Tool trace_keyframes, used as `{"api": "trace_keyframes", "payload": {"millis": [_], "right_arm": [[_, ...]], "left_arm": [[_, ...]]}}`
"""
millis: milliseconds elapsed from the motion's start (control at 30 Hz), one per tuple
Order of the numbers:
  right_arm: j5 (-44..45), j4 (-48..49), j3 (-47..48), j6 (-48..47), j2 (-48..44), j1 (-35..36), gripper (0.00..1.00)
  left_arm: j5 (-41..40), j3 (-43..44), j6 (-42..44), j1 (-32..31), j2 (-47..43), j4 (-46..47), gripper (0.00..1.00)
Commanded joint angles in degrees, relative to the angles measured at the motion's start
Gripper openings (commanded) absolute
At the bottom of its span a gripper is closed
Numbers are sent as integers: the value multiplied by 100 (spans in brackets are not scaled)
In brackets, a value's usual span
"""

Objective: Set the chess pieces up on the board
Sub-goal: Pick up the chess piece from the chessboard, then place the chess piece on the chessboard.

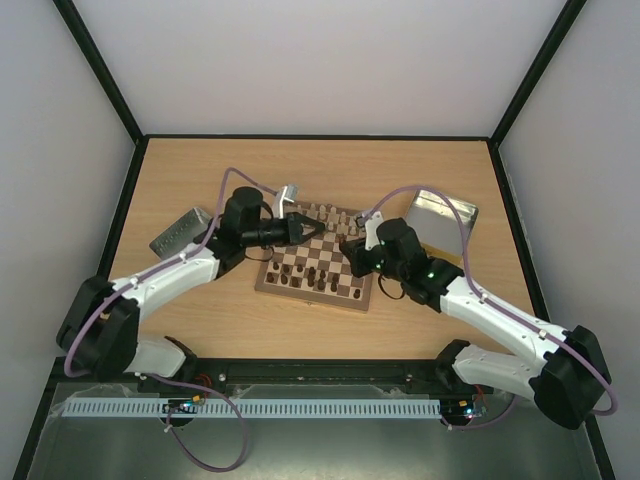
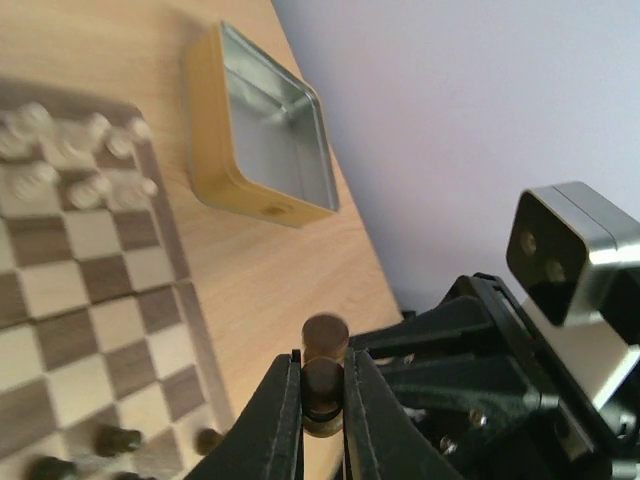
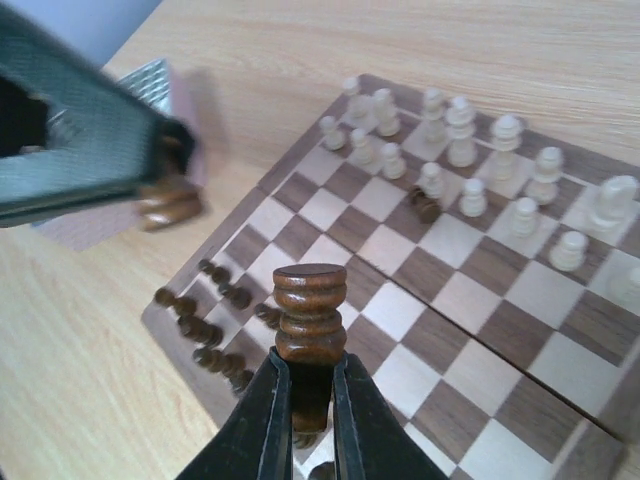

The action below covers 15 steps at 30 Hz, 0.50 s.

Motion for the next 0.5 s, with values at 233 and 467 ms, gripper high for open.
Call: {"api": "trace_keyframes", "payload": {"millis": [233, 467], "right_arm": [[1432, -636, 95, 1734, 257, -931, 9], [1197, -726, -346, 2684, 58, -1734, 9]], "left_arm": [[-3110, 545, 2457, -1381, -477, -1448, 3], [-4067, 1062, 2810, -2290, 497, -2040, 5]]}}
